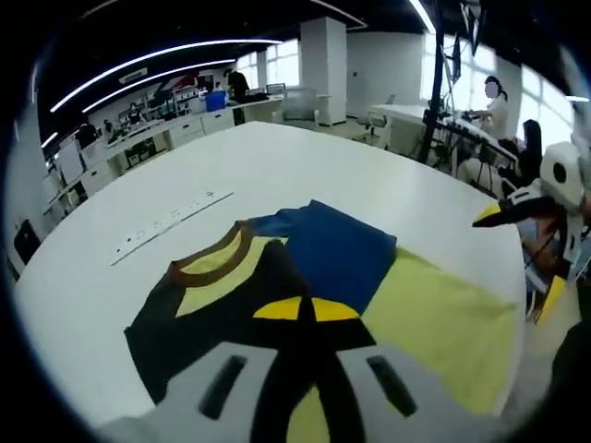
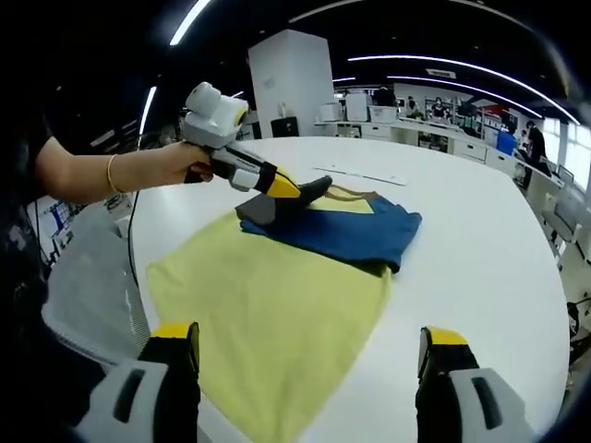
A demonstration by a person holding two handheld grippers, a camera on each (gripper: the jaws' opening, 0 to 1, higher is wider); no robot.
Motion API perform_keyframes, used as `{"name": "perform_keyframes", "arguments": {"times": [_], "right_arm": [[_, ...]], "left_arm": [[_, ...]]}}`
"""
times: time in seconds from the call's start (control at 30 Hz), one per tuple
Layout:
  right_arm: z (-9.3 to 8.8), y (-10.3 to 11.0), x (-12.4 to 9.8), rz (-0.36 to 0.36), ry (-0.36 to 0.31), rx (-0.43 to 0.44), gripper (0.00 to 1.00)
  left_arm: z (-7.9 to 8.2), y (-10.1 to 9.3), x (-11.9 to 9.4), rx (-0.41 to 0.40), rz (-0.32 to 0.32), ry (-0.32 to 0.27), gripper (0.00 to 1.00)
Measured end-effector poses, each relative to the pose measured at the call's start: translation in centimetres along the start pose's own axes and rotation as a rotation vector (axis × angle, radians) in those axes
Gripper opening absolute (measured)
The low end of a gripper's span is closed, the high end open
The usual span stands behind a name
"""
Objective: Fold the garment on the visible template until the final outline fits inside the template.
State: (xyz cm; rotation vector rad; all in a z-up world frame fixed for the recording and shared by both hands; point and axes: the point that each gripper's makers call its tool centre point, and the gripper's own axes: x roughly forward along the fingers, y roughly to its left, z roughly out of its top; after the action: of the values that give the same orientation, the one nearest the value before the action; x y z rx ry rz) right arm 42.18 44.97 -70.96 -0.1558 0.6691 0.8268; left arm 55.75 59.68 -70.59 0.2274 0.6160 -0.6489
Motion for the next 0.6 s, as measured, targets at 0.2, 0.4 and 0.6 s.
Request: {"name": "perform_keyframes", "arguments": {"times": [0.2, 0.4, 0.6], "right_arm": [[0.0, -0.2, 0.1, -0.004, 0.0, -0.001, 1.0], [0.1, -0.3, 0.3, -0.007, -0.001, -0.002, 1.0], [0.3, -0.2, 0.6, -0.001, 0.002, -0.005, 1.0]], "left_arm": [[-1.2, -0.3, 0.9, -0.071, -0.011, 0.006, 0.0], [-1.3, -1.0, 0.9, -0.083, -0.03, -0.022, 0.22], [-0.4, -0.3, 0.1, -0.073, 0.008, -0.076, 0.58]]}}
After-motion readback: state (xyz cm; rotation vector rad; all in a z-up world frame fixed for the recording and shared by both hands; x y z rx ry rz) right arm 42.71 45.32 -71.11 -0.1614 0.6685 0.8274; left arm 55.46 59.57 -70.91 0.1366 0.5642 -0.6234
